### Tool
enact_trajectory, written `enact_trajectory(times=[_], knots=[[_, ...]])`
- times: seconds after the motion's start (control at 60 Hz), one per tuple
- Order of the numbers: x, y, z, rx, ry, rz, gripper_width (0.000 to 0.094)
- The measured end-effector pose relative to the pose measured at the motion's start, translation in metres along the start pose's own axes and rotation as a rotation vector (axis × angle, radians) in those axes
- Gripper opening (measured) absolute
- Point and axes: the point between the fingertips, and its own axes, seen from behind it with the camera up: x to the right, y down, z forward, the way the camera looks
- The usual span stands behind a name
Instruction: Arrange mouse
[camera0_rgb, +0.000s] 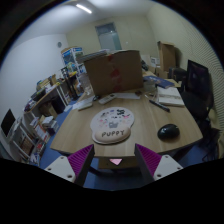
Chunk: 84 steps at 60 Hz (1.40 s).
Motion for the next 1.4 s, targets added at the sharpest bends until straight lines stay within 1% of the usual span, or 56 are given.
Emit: enact_trajectory(times=[0.117, 0.133, 0.15, 0.217, 0.4, 0.5, 0.517, 0.533, 0.55, 0.633, 0.883, 1.067, 1.167, 1.2, 1.3, 1.317, 1.4], knots=[[0.038, 0.007, 0.001, -0.011, 0.032, 0.014, 0.0828], [0.032, 0.008, 0.004, -0.013, 0.039, 0.012, 0.0828], [0.057, 0.009, 0.001, -0.014, 0.040, 0.008, 0.0826], [0.086, 0.011, 0.005, -0.008, 0.069, -0.017, 0.0828], [0.172, 0.026, 0.045, -0.040, 0.147, 0.005, 0.0823], [0.197, 0.031, 0.077, -0.067, 0.157, -0.002, 0.0825], [0.201, 0.033, 0.081, -0.073, 0.163, -0.003, 0.0839], [0.205, 0.031, 0.084, -0.069, 0.173, -0.012, 0.0828], [0.208, 0.024, 0.089, -0.043, 0.179, -0.026, 0.0818], [0.213, 0.015, 0.102, -0.037, 0.201, -0.063, 0.0824], [0.223, -0.023, 0.149, 0.023, 0.261, -0.058, 0.0843], [0.233, -0.048, 0.176, 0.028, 0.290, -0.035, 0.0849], [0.233, -0.058, 0.190, 0.031, 0.285, -0.044, 0.0836], [0.232, -0.062, 0.194, 0.038, 0.280, -0.049, 0.0818], [0.230, -0.068, 0.204, 0.063, 0.268, -0.053, 0.0569], [0.230, -0.067, 0.203, 0.059, 0.272, -0.050, 0.0571], [0.228, -0.067, 0.204, 0.057, 0.273, -0.038, 0.0476]])
